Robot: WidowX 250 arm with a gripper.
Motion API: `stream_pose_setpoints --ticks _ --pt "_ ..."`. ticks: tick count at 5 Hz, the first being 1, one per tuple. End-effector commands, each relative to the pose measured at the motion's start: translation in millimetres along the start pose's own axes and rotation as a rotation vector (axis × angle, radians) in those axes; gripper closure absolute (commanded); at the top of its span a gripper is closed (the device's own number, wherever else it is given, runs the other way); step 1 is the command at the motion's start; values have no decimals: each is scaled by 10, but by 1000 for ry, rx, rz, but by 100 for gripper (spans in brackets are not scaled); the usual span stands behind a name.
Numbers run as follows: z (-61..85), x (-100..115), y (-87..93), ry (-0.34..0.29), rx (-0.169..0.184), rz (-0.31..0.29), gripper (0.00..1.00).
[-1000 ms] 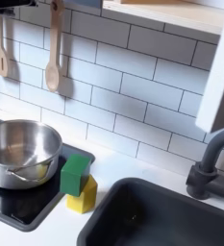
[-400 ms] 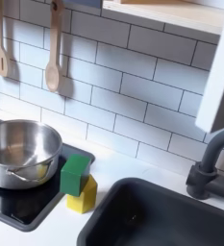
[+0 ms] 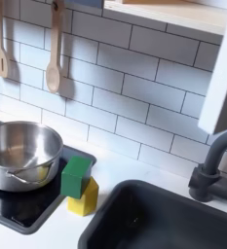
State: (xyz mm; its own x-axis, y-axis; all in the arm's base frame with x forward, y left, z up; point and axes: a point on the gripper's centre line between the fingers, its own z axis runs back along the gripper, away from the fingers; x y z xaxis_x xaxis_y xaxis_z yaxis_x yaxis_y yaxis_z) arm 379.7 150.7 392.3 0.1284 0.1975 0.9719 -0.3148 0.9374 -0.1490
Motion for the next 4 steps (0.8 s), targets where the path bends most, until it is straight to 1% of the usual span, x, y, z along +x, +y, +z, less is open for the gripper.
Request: stream_pose_setpoints --ticks 1,2,3,4 --pt "-133 6 -19 0 0 38 100" --pt "-186 5 -8 -4 13 44 100" --pt "-207 -16 6 7 17 51 100" --pt "-190 -46 8 14 20 64 100"
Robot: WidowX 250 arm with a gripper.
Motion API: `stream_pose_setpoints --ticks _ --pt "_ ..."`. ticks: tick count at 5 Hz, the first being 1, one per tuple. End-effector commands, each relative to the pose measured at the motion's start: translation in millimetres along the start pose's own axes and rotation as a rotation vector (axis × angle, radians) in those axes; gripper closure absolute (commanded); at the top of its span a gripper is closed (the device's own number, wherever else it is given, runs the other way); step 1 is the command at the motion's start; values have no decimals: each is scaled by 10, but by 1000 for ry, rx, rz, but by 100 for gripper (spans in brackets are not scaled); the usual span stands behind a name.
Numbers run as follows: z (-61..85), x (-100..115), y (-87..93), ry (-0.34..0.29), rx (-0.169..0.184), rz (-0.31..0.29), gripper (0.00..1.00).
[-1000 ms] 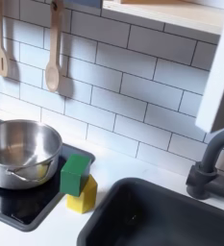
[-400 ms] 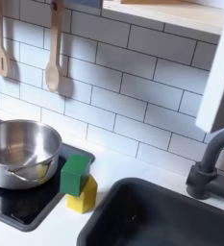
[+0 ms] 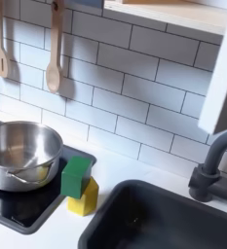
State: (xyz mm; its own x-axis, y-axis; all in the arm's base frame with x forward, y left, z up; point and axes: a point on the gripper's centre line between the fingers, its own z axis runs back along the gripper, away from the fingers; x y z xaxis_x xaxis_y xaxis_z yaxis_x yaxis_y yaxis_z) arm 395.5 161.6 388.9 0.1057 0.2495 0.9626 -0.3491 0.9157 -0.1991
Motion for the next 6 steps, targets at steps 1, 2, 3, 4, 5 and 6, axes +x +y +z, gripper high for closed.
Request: stream_pose_setpoints --ticks 1,2,3,4,5,6 --pt "-18 -50 -82 17 -18 7 100" --pt "-20 -60 -110 20 -23 11 100" --pt "-39 -50 -98 19 -17 15 100" --pt "-50 -68 -87 24 -11 18 100" --pt "-74 -70 -106 27 -10 19 100" --pt "-76 -55 -107 26 -11 16 100"
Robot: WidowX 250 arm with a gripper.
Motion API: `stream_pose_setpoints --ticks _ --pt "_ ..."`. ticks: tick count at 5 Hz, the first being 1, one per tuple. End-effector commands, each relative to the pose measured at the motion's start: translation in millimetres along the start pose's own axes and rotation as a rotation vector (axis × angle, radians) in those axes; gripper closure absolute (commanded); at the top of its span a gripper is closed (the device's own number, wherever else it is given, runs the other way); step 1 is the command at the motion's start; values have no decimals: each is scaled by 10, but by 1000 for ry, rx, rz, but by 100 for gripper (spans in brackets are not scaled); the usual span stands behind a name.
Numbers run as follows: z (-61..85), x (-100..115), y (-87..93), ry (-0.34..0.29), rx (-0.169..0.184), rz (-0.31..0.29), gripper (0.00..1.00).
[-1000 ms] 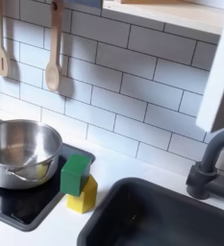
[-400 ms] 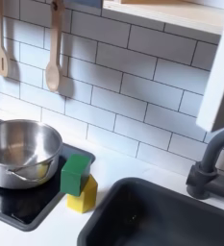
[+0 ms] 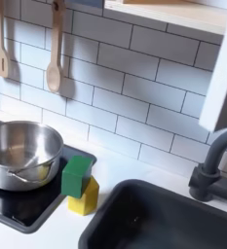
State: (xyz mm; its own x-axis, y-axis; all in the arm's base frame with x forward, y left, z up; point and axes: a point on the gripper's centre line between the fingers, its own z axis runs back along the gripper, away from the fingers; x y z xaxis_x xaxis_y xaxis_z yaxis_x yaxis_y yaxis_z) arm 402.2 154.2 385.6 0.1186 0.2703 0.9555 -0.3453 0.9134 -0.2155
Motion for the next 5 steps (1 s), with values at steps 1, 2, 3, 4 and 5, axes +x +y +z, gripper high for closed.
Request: stream_pose_setpoints --ticks 1,2,3,4,5 --pt "-11 -7 9 8 2 1 100" --pt "87 -13 34 42 19 -24 100" --pt "145 -118 69 98 16 -42 100" --pt "109 -423 -119 219 -53 -72 100" --pt "196 -655 -201 391 -84 -149 100"
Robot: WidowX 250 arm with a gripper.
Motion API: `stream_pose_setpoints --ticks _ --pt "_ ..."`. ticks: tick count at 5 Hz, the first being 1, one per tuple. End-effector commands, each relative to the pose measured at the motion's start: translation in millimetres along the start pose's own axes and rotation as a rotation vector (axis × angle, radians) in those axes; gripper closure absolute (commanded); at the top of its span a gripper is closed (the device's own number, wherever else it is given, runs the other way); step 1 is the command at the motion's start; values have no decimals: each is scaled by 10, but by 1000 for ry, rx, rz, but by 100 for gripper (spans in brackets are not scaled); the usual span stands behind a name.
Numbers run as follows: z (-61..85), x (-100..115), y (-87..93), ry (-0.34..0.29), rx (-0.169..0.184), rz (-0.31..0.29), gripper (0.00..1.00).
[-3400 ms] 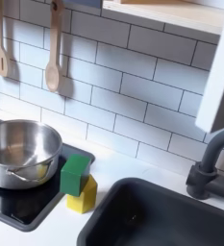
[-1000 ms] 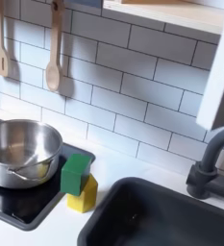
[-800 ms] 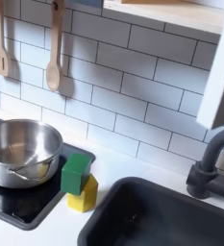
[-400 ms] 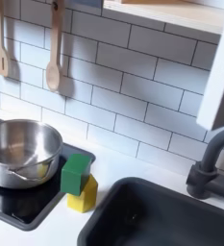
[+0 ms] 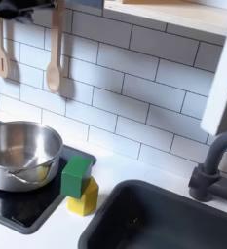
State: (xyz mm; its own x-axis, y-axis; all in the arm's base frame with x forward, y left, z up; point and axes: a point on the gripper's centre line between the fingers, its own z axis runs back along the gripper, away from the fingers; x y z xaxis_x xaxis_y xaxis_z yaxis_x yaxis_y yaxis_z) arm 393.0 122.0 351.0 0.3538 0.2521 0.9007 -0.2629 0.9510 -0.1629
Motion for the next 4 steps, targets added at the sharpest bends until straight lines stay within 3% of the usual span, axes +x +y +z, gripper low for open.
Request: stream_pose_setpoints --ticks 1,2,3,4 --pt "46 -538 -65 394 -55 -103 100" --pt "32 -782 -32 644 -31 -117 100" --pt "82 -1013 37 816 -39 -145 100" --pt "212 -1154 11 936 -28 -192 100"
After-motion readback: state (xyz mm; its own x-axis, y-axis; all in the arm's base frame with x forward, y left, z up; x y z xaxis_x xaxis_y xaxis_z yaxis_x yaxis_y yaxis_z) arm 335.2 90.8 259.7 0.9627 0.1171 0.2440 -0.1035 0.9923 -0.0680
